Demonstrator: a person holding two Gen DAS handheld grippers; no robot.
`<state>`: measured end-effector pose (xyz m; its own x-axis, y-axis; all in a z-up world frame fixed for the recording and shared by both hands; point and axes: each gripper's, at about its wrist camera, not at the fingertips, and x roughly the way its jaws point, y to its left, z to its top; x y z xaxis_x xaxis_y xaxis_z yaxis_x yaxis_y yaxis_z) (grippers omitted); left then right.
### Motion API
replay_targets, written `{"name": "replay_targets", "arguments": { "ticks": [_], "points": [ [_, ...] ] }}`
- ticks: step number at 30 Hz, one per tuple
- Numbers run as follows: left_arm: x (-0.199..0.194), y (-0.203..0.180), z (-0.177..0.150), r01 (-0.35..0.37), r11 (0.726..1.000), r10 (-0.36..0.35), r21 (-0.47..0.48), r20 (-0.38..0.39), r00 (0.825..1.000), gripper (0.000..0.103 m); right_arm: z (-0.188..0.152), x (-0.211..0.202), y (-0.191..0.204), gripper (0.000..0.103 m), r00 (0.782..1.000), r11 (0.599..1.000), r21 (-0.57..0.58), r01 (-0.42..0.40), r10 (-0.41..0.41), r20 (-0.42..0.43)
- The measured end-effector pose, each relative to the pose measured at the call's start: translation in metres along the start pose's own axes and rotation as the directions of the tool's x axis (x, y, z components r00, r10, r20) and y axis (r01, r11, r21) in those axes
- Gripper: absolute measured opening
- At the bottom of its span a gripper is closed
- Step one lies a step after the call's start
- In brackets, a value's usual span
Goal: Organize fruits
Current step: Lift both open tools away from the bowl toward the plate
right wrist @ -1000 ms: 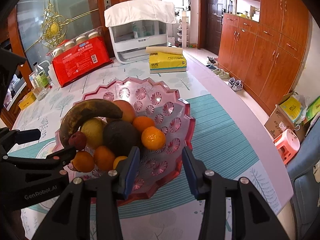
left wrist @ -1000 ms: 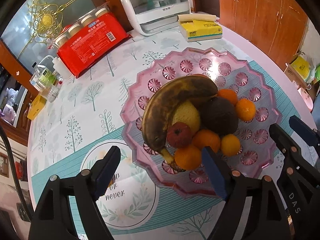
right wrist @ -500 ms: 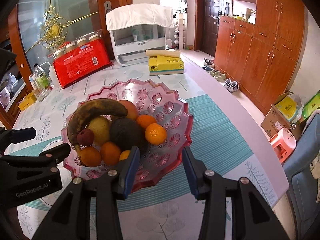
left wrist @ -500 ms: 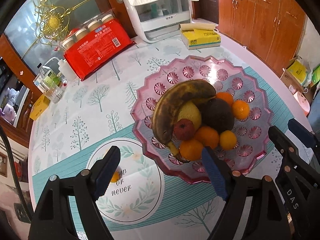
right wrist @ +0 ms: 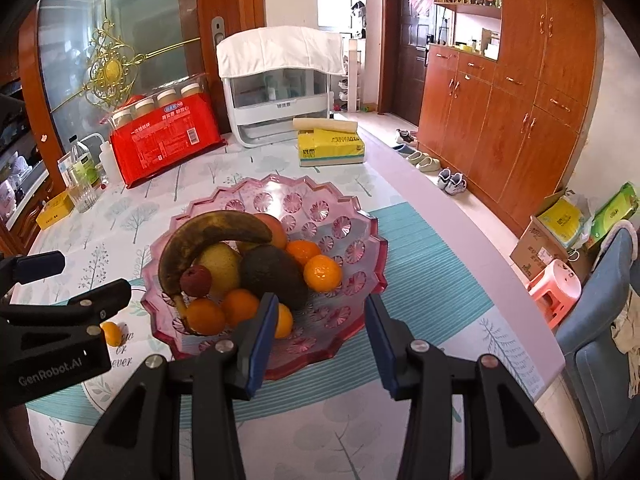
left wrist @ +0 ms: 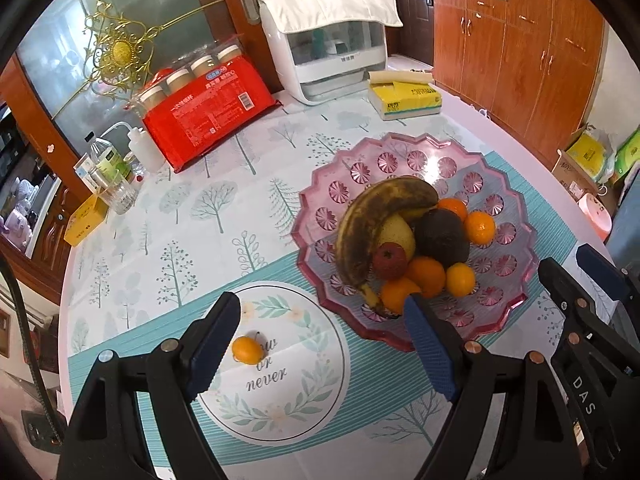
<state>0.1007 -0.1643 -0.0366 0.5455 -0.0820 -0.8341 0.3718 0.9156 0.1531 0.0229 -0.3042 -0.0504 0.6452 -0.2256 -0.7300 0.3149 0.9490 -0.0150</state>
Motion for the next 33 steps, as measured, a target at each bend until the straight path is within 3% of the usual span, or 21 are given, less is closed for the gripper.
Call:
{"name": "replay_targets", "arguments": {
  "ticks": [19,33],
  "points": [
    [-0.021,0.082,-0.027,0.004,0.998,-0.001,-0.065,0.045,0.999,0.083,-0.006,-0.030,0.066,0.045,0.999,0.999,-0.027,0.020,-0.019,0.039],
    [-0.007,0.164,-0.063,-0.033,0.987,0.034,-0.160,0.004,0.999,0.083,-0.021,-0.017,0.133,0.045,0.999,0.997,-0.070,-0.036,0.035,-0.018]
  ]
}}
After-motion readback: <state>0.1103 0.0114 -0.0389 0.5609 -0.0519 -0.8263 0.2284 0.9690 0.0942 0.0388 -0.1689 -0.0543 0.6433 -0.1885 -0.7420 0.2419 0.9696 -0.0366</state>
